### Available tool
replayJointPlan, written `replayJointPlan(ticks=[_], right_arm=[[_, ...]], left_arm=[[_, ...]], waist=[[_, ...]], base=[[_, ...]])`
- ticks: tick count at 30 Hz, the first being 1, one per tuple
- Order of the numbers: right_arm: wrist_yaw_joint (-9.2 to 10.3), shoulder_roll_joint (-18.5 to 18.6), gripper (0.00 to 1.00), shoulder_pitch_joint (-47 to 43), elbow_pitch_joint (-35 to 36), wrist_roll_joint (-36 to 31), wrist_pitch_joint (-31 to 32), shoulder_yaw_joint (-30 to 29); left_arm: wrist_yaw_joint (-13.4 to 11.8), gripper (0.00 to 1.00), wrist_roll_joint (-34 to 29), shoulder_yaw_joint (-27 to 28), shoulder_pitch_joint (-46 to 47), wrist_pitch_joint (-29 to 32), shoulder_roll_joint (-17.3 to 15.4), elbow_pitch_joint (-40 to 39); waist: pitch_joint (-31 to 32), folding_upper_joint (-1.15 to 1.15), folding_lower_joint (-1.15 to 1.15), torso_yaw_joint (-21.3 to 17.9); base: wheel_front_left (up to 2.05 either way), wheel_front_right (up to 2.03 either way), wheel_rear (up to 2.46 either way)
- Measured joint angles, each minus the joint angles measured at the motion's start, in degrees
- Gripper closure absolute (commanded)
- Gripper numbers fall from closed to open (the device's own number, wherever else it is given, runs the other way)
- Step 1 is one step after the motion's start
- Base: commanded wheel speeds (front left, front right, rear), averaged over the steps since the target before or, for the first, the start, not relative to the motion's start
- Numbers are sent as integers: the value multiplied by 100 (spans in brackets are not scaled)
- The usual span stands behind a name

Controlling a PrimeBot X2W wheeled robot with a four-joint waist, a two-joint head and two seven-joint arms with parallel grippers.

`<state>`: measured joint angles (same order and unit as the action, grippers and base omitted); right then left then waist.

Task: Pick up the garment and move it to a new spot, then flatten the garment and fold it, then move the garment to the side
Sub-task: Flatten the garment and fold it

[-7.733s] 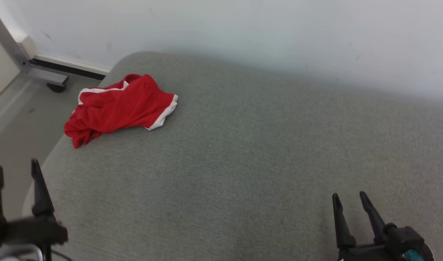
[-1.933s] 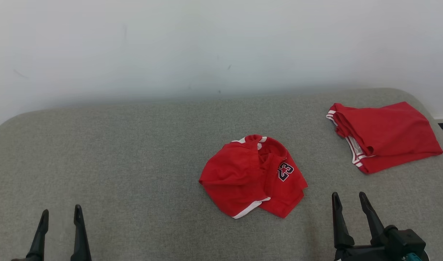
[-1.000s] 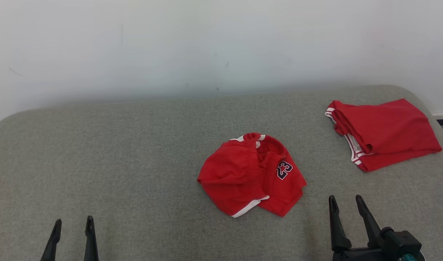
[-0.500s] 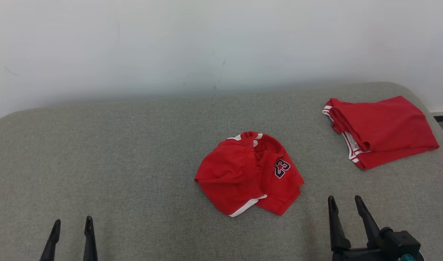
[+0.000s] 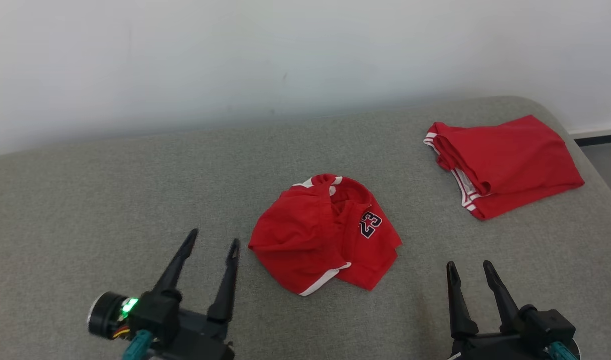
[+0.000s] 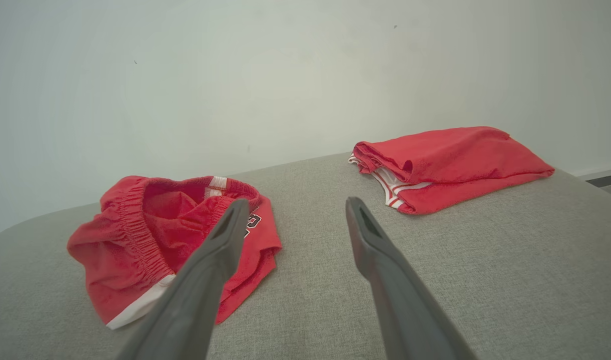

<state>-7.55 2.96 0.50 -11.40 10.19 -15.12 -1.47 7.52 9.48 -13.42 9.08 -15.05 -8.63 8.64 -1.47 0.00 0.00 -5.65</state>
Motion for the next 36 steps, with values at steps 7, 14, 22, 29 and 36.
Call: replayJointPlan(ticks=[7, 14, 22, 29, 36], right_arm=[[0, 1, 0, 158, -1, 122, 0, 33], [0, 1, 0, 278, -3, 275, 0, 31], [0, 2, 0, 385, -4, 394, 0, 65], [0, 1, 0, 455, -29, 437, 0, 90], [0, 1, 0, 464, -27, 435, 0, -27]], left_arm=[[0, 0, 172, -1247, 955, 0, -30, 572], [0, 0, 467, -2268, 1779, 1, -169, 1515], [0, 0, 797, -3043, 2464, 0, -292, 2521], [1, 0, 1107, -3675, 2906, 136, -310, 3572], [1, 100, 1496, -3982, 3122, 134, -288, 3999]], waist=[[-219, 0, 0, -366], [-500, 0, 1, -804], [-811, 0, 1, -1158], [-1024, 0, 1, -1352], [-1025, 0, 1, -1313]], base=[[0, 0, 0], [0, 0, 0], [0, 0, 0], [0, 0, 0], [0, 0, 0]])
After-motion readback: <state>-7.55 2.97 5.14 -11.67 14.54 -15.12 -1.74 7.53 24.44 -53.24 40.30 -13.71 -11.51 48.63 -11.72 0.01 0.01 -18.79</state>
